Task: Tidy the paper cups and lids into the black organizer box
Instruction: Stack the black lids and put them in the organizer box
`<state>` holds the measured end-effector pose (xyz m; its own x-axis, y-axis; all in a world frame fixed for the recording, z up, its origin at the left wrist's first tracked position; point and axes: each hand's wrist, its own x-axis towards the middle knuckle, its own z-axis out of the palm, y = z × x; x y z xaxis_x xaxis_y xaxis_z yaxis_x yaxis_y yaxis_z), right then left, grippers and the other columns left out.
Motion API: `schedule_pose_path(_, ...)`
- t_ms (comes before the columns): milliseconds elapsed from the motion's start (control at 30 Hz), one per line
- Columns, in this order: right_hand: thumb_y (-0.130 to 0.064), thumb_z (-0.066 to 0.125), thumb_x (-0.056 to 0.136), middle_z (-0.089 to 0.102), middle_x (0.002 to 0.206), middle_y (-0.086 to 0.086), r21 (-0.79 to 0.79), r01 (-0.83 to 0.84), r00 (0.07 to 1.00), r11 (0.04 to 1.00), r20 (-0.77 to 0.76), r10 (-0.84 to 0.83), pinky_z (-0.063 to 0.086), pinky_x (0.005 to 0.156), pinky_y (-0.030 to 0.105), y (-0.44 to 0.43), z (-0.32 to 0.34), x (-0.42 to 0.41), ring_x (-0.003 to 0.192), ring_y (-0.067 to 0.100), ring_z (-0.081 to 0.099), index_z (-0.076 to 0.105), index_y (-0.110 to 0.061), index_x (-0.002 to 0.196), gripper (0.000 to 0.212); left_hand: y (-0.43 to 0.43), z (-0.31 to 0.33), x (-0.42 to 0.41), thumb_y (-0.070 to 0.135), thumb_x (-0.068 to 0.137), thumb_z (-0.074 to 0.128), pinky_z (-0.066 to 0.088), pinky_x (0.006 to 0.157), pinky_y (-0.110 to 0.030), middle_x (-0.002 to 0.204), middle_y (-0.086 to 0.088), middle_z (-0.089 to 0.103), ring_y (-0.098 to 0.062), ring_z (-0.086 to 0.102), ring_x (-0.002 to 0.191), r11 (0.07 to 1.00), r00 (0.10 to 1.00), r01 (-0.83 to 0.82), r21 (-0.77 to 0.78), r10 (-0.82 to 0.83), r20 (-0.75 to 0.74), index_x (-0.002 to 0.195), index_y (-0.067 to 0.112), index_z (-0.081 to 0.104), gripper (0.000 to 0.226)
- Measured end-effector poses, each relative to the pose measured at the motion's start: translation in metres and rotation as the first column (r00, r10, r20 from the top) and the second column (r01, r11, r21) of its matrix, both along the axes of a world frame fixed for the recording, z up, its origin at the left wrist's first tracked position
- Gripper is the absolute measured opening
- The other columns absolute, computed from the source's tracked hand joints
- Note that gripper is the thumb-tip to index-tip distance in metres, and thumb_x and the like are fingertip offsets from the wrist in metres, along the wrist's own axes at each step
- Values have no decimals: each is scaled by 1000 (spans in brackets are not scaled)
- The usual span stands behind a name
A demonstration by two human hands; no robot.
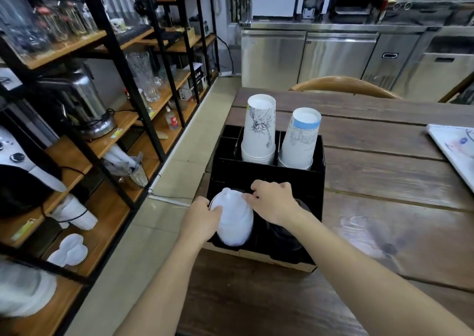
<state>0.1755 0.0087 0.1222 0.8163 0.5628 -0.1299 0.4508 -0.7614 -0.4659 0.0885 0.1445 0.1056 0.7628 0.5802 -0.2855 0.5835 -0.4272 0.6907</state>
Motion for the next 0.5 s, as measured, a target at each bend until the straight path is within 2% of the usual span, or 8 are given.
schedule_pose_path(67, -39, 40, 95, 56, 75, -1, -54, -18, 1000, 998, -7, 18, 25, 92, 39, 7, -5, 3, 88, 26, 58, 45, -14, 79, 30, -2, -5, 1, 21, 90, 49, 47, 78, -52, 95, -33, 54, -50, 54, 95, 999, 1000, 12, 32, -11, -24, 98, -15, 50, 36)
schedule_pose_path(133, -42, 40, 94, 58, 80, -1, -90, -41, 999, 995, -20, 39, 24, 90, 40, 11, -8, 7, 91, 24, 57, 51, -13, 86, 32, -2, -9, 3, 22, 91, 49, 47, 83, -50, 107, -34, 54, -47, 55, 102, 1000, 999, 1, 5, 0, -38, 104, -14, 51, 37)
schedule_pose_path(200, -43, 41, 94, 58, 83, -2, -109, -59, 998, 992, -35, 56, 23, 88, 39, 14, -11, 9, 96, 23, 56, 56, -12, 100, 35, -1, -15, 4, 22, 92, 50, 46, 72, -45, 98, -30, 58, -44, 56, 94, 997, 1000, -15, -78, 14, -12, 96, -7, 54, 30)
schedule_pose_path(233, -41, 42, 94, 58, 84, -2, -117, -68, 997, 991, -35, 64, 23, 87, 38, 15, -12, 10, 97, 23, 56, 56, -12, 102, 33, 0, -17, 4, 22, 91, 50, 39, 65, -39, 83, -25, 55, -40, 55, 80, 993, 1000, -25, -115, 26, 6, 85, -2, 53, 24)
schedule_pose_path(267, -39, 42, 94, 57, 84, -2, -121, -71, 997, 990, -31, 68, 23, 88, 38, 15, -13, 11, 96, 23, 55, 56, -13, 98, 29, 2, -19, 4, 21, 90, 51, 32, 63, -35, 70, -16, 47, -33, 47, 67, 988, 999, -40, -149, 44, 25, 75, 4, 48, 23)
schedule_pose_path(300, -36, 43, 94, 57, 85, -2, -124, -69, 997, 990, -29, 66, 24, 89, 39, 15, -14, 13, 93, 23, 54, 53, -15, 92, 24, 3, -22, 4, 20, 89, 52, 29, 64, -33, 66, -9, 40, -27, 39, 63, 982, 997, -53, -182, 63, 49, 71, 9, 43, 24)
schedule_pose_path(400, -29, 41, 94, 54, 87, -2, -142, -62, 998, 988, -38, 57, 24, 91, 41, 16, -14, 17, 91, 23, 51, 49, -19, 85, 15, 5, -22, 6, 18, 87, 55, 35, 70, -37, 81, -8, 48, -21, 43, 75, 958, 983, -83, -276, 123, 133, 71, 20, 44, 20)
schedule_pose_path(500, -25, 40, 94, 52, 87, -1, -194, -76, 997, 978, -26, 73, 24, 97, 43, 17, -15, 20, 95, 25, 52, 50, -18, 85, 16, 4, -20, 10, 16, 87, 56, 44, 77, -41, 87, -9, 56, -22, 51, 81, 959, 975, -74, -272, 127, 185, 67, 26, 46, 25)
